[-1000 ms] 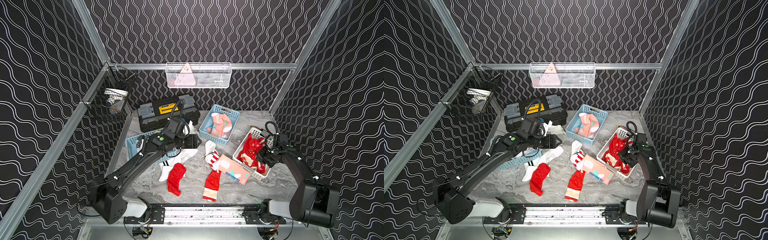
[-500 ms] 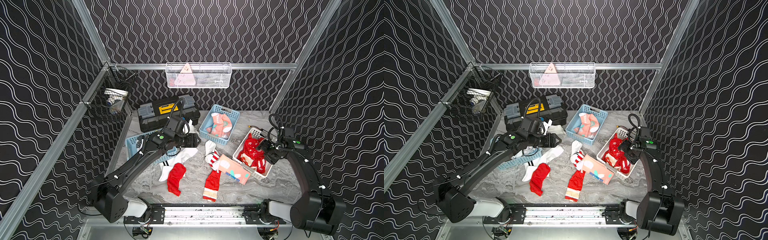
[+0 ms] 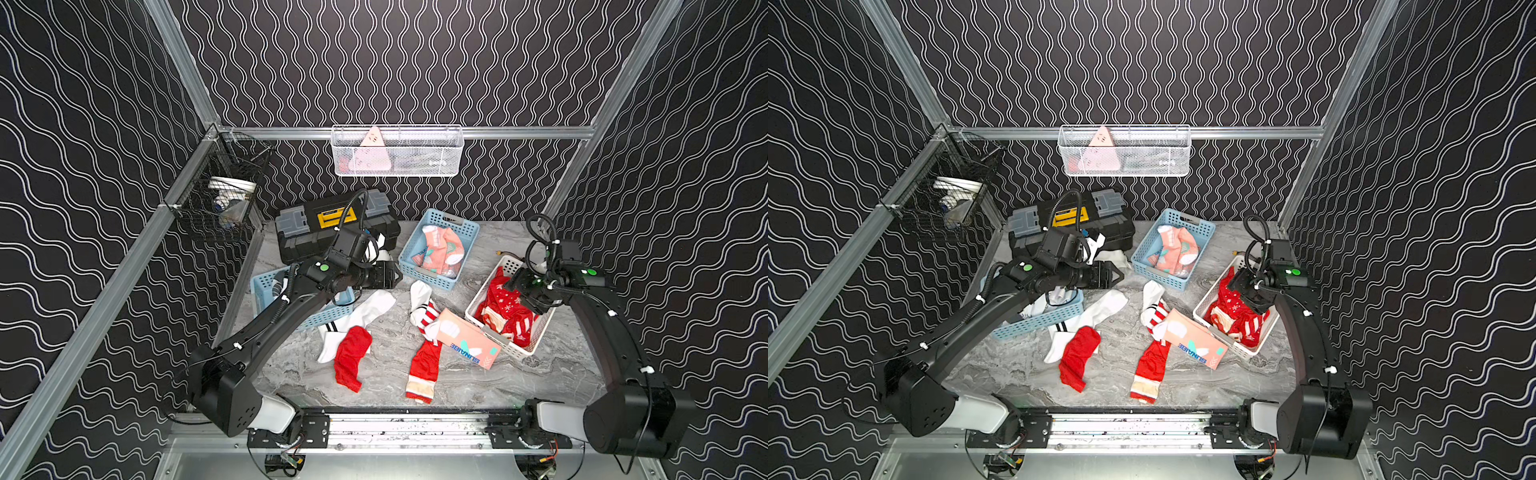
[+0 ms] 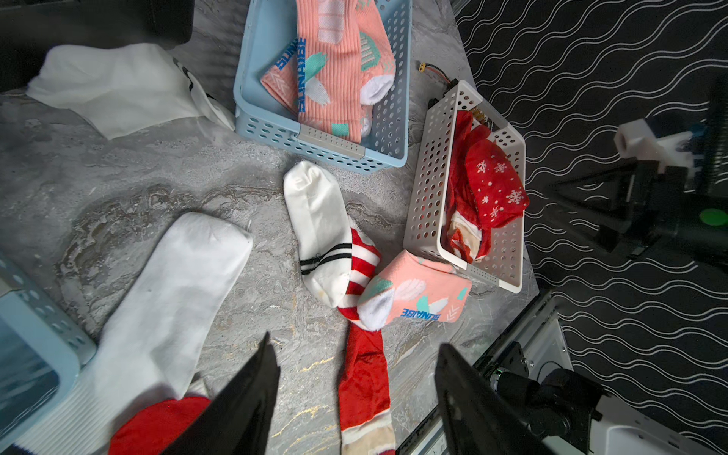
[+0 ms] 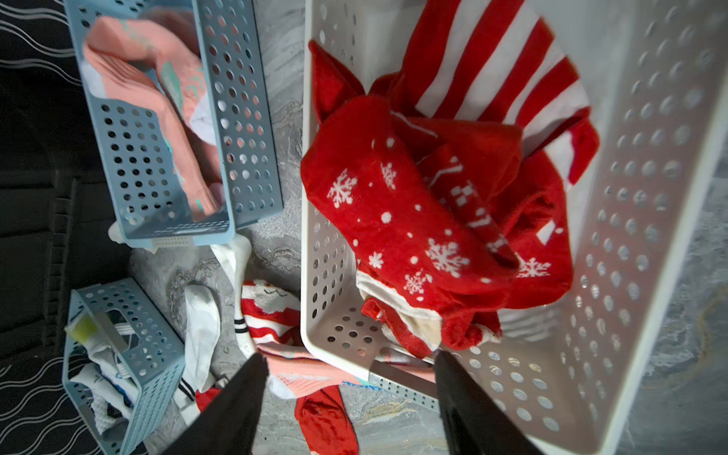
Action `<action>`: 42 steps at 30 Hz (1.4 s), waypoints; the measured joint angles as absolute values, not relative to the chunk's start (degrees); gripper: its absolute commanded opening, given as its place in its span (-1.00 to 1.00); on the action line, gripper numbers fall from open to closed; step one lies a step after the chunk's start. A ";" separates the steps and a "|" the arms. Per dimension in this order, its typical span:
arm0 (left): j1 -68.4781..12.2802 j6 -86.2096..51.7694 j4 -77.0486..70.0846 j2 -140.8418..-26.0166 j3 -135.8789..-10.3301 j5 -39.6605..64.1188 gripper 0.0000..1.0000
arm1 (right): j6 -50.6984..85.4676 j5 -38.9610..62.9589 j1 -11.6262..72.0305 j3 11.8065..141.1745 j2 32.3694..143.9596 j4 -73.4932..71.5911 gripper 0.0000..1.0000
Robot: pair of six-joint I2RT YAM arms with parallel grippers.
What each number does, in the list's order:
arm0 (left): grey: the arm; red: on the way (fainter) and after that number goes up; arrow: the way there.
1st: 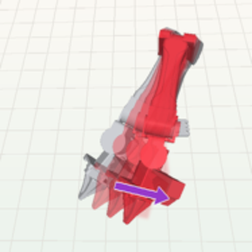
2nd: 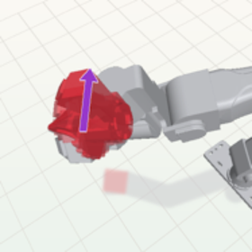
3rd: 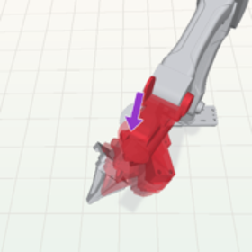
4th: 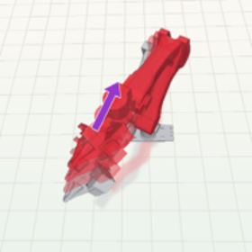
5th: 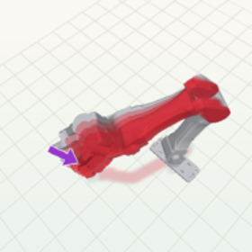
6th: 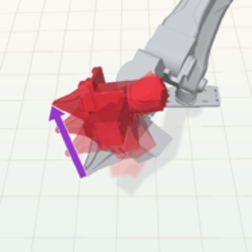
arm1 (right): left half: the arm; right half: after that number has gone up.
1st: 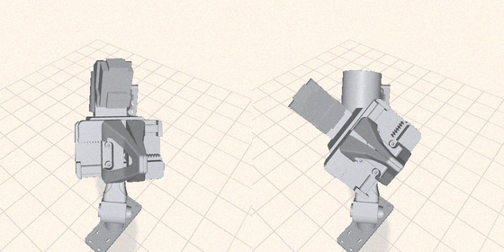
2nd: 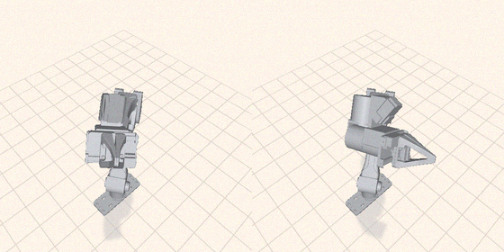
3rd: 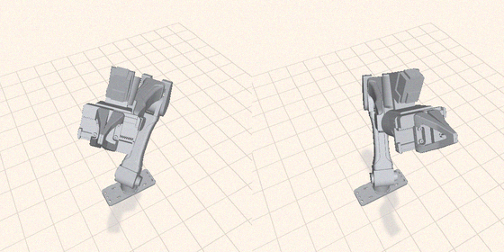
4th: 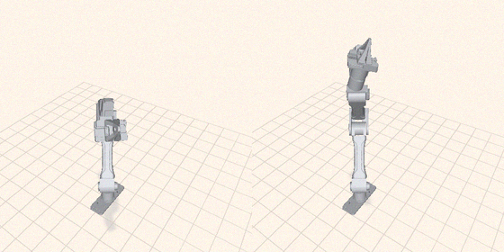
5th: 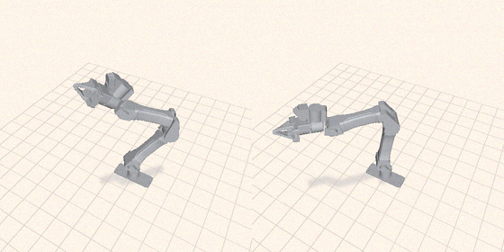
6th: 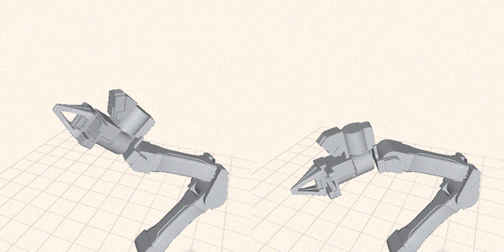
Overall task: Sort the socks into the basket by color
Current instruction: Pick up the sock at the center of the board.
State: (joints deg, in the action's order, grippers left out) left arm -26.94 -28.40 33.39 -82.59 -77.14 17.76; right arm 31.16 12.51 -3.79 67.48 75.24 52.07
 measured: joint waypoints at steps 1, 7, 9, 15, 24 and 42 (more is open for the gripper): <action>-26.89 -28.40 33.43 -82.65 -77.25 17.76 0.35 | 30.96 12.58 -3.79 66.98 75.90 51.62 0.24; -26.20 -28.14 34.15 -82.81 -77.65 17.74 0.35 | 30.70 12.08 -4.21 61.43 80.66 48.29 0.24; -25.93 -27.90 34.37 -82.81 -77.65 17.74 0.35 | 30.39 11.86 -4.97 59.55 81.95 47.37 0.25; -25.41 -26.92 35.14 -83.11 -77.28 17.30 0.35 | 30.37 10.31 -6.92 54.65 85.38 44.56 0.27; -24.99 -26.72 36.10 -83.55 -75.20 15.64 0.35 | 30.41 10.72 -7.66 54.85 86.13 43.27 0.37; -24.49 -26.96 35.88 -81.49 -68.95 14.55 0.35 | 29.08 10.39 -7.66 67.57 80.64 51.29 0.43</action>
